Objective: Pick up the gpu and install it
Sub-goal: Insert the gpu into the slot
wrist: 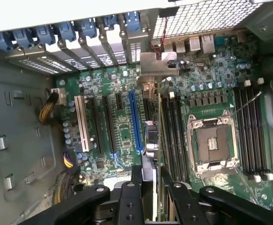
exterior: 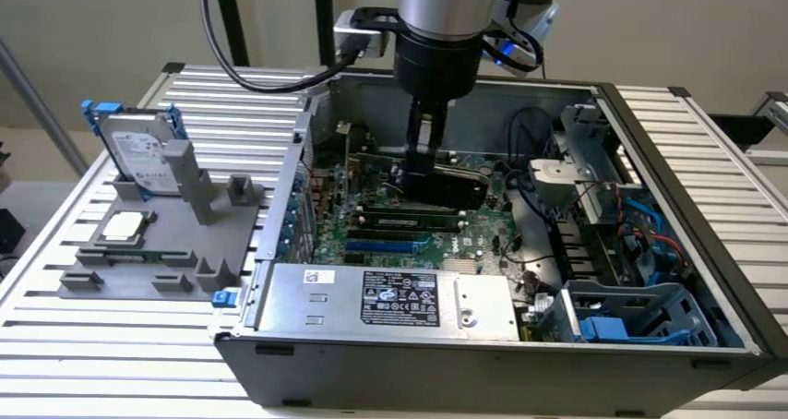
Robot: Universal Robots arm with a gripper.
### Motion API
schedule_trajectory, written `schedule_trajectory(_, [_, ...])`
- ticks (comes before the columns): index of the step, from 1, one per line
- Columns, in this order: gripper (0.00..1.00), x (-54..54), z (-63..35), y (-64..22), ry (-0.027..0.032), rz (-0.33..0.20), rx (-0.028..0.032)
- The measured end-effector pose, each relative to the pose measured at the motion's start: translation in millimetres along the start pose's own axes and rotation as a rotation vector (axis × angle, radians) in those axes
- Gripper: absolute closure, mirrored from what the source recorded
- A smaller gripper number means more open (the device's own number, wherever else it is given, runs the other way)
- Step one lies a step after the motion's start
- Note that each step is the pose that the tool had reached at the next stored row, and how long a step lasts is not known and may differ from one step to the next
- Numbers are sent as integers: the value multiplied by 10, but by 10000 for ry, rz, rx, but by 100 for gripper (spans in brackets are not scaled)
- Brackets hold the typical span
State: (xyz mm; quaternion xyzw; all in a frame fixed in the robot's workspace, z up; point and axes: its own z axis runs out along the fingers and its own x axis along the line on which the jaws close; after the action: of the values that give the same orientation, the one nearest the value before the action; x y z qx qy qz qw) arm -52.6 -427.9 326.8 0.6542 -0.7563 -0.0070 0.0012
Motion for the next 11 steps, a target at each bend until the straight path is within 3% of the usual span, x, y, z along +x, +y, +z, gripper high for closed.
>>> schedule_trajectory(5, [100,27,42,33,-97,-455,-12])
schedule_trajectory(11, [100,177,92,71,-196,-546,-26])
